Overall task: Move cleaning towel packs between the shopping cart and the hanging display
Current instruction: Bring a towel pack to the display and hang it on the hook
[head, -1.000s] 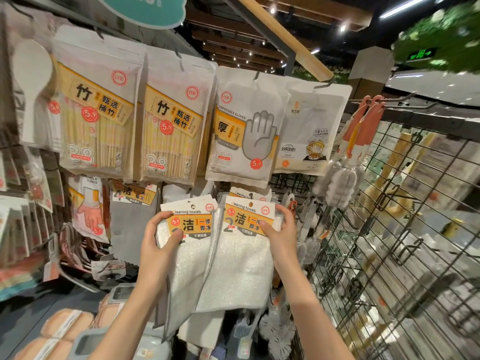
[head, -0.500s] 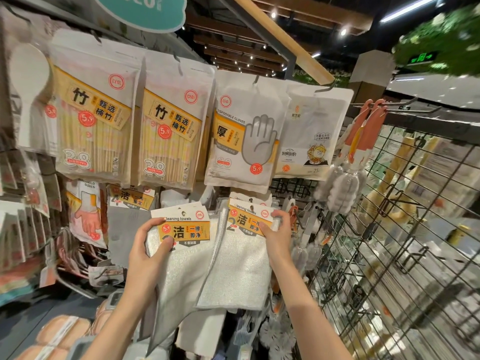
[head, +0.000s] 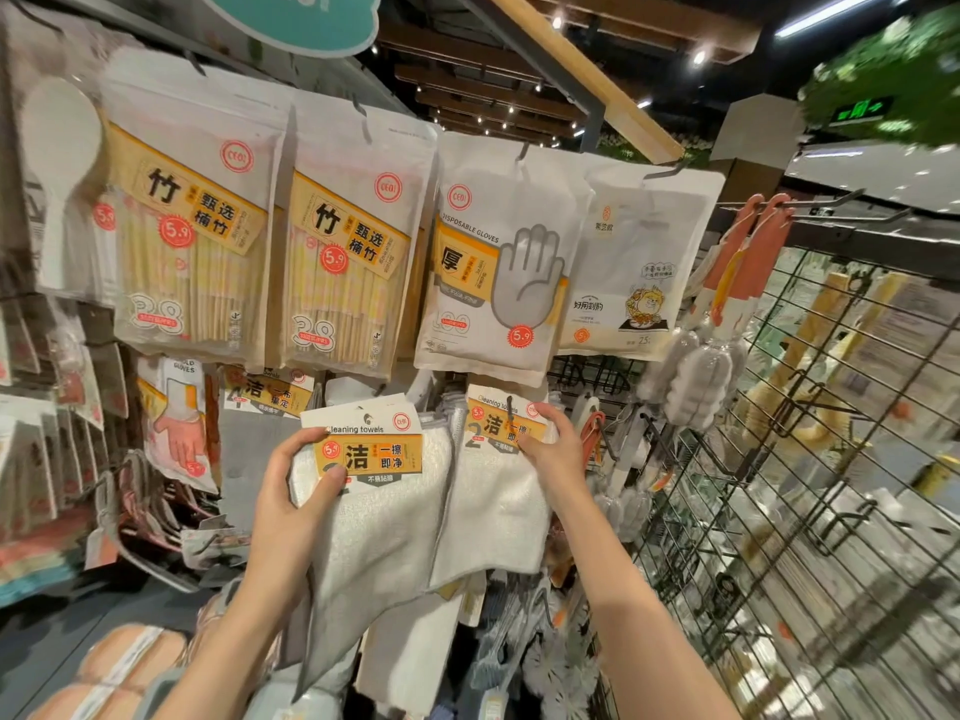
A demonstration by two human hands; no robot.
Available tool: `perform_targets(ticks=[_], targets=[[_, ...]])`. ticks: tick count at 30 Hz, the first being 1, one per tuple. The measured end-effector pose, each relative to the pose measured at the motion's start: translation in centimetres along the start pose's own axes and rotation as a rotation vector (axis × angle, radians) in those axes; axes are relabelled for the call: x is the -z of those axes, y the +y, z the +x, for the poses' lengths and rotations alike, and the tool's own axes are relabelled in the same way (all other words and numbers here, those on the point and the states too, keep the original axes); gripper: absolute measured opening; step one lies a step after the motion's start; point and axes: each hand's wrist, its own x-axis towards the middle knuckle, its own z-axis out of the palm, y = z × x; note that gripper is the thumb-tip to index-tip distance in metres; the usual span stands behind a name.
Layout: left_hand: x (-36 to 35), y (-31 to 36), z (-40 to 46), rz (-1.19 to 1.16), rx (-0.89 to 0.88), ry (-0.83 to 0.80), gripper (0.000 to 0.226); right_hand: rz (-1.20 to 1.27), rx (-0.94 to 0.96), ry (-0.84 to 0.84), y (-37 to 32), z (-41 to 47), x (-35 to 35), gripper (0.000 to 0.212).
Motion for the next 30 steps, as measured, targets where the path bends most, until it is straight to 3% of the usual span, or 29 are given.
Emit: perform_targets(ticks=[17,23,30], targets=[[-0.2,1.8,-0.9,-0.095,0.05,-0.017,0.046,-0.363,-0.008,-0.162,-1.9,-3.0,0.7,0.075],[-0.2,2.1,-1.2,-0.111,0.07,-0.062,0.047,-0.242,0.098,-0.02,-2.7,-5.1,-0.1,0.036],[-1.0,2.2,-1.9,-0.067,0.026,-0.084,0.053,-0.126,0.204,-0.162,-4.8,-7.7,-1.9,0.02]])
